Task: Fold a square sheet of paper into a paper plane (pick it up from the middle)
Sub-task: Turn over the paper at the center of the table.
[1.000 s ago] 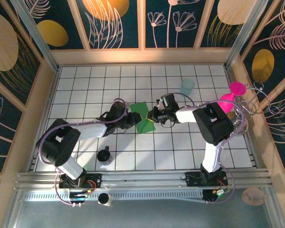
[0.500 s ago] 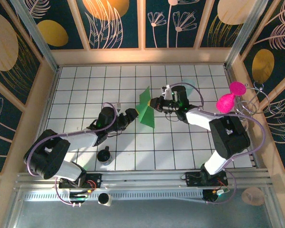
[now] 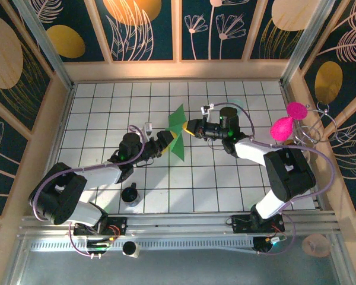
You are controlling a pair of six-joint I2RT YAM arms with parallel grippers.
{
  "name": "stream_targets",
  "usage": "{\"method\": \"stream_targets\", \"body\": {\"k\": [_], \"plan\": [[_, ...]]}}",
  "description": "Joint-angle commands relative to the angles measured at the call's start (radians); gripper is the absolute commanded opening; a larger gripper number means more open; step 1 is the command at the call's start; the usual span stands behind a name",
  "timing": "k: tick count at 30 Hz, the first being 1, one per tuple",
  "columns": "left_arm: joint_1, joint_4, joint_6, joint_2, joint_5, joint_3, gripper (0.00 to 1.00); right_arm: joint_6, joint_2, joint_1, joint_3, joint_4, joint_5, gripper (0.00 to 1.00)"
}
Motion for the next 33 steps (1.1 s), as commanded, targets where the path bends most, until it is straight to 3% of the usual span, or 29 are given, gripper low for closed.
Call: {"method": "stream_targets", "body": {"k": [1,22,33], "plan": [[0.002,0.076,-0.003,0.001,0.036,0.034,0.77,0.045,-0.014,-0.011,-0.013,0.080,-0.043,0.00],[0.004,0.109,-0.047,0.025,0.046,0.029,0.37,0.024,-0.024,-0.030,-0.030,0.055,-0.039,0.01],[0.003,0.123,-0.058,0.046,0.058,0.037,0.22,0.008,-0.031,-0.037,-0.035,0.023,-0.031,0.05]]}}
